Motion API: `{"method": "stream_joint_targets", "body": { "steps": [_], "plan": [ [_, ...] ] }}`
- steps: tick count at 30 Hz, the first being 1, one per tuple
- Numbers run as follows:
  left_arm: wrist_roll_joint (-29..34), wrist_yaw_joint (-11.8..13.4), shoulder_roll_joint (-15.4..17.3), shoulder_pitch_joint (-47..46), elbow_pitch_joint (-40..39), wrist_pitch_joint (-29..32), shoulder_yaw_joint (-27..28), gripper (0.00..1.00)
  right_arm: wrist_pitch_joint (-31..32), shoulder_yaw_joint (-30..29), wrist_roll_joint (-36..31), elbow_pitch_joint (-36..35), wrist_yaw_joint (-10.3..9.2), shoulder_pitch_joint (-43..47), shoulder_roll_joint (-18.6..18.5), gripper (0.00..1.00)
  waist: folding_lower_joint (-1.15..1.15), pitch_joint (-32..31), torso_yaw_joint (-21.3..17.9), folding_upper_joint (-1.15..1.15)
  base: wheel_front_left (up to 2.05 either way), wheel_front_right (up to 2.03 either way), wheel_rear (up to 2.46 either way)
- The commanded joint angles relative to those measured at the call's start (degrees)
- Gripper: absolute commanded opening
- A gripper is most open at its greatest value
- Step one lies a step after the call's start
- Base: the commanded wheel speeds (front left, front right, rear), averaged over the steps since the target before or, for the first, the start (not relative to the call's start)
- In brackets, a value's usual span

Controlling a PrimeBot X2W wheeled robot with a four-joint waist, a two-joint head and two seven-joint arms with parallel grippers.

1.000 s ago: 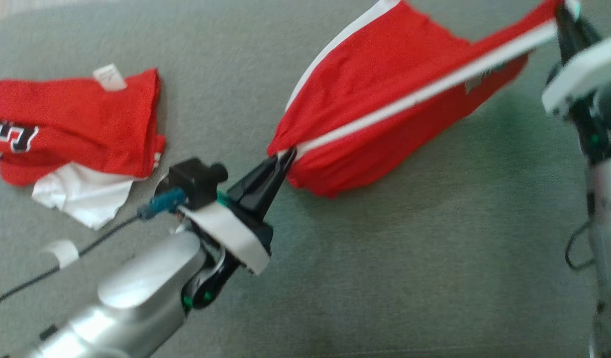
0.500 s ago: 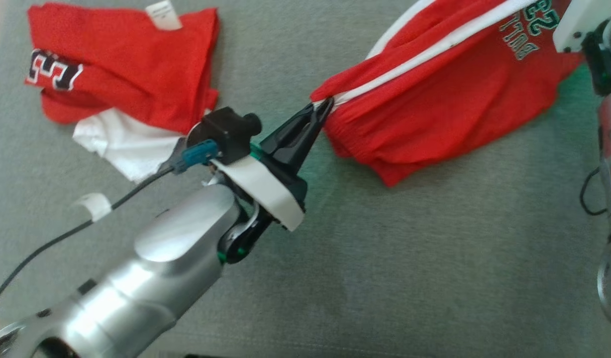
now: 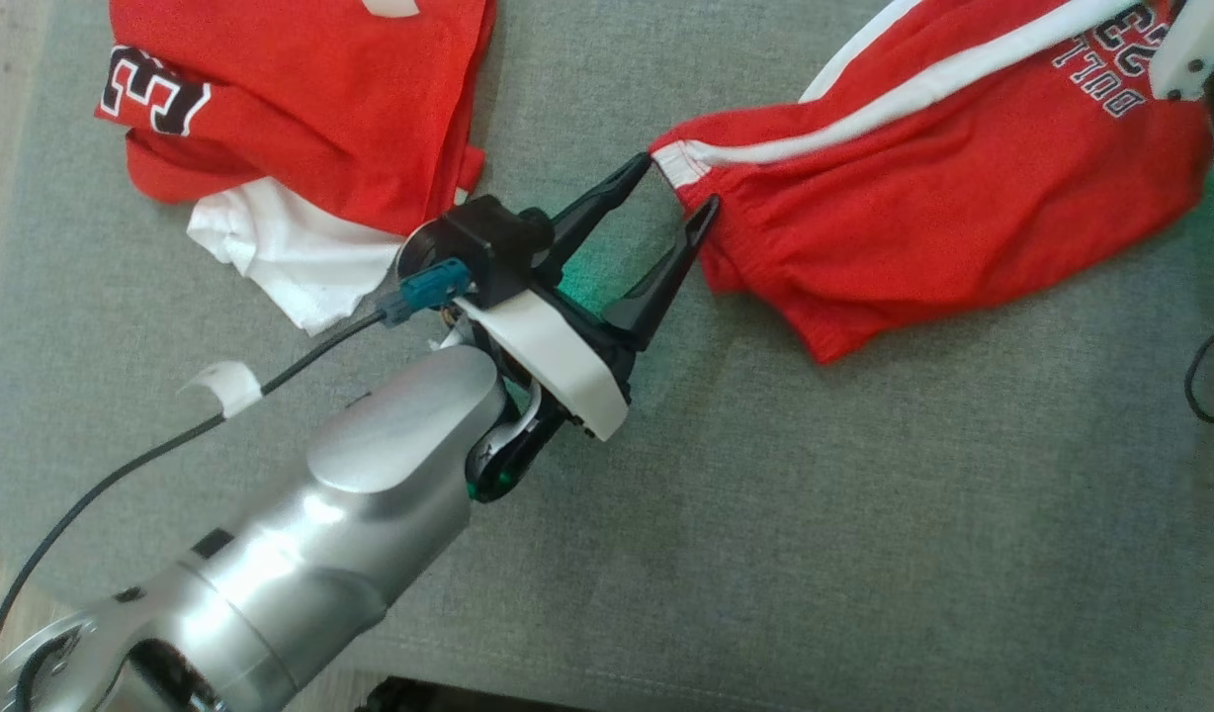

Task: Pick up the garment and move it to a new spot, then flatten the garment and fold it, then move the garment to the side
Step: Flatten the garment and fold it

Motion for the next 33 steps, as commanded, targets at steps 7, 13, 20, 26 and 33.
{"method": "stream_joint_targets", "body": {
  "steps": [7,13,20,26,33],
  "plan": [
    [0.2,-0.3,1.7,-0.4,1.5,-1.8,3.4,1.00,-6.1,-1.8,0.6,0.5,-0.06,-3.3,2.0,1.00,0.00,-3.7,-1.7,0.00,0.00,0.00,0.00],
    [0.9,2.0,3.4,1.6,1.6,-2.3,7.2,1.00,-12.9,-0.9,4.7,2.2,-0.06,-2.0,3.5,1.00,0.00,-8.7,-4.3,0.00,0.00,0.00,0.00],
    [10.9,10.4,7.1,6.8,-6.6,-2.4,18.7,1.00,-18.2,6.9,14.5,-1.6,-0.06,3.1,7.5,1.00,0.00,-14.0,-8.2,0.00,0.00,0.00,0.00],
    [19.7,15.9,9.1,16.2,-13.0,-2.4,26.9,1.00,-18.6,16.8,24.9,-16.5,-0.06,16.5,9.0,1.00,0.00,-18.1,-11.3,0.00,0.00,0.00,0.00],
    [25.4,18.2,9.3,29.2,-15.7,-2.4,32.8,1.00,-18.7,21.3,27.1,-32.4,-0.06,38.0,9.7,1.00,0.00,-21.3,-13.6,0.00,0.00,0.00,0.00]
  ]
}}
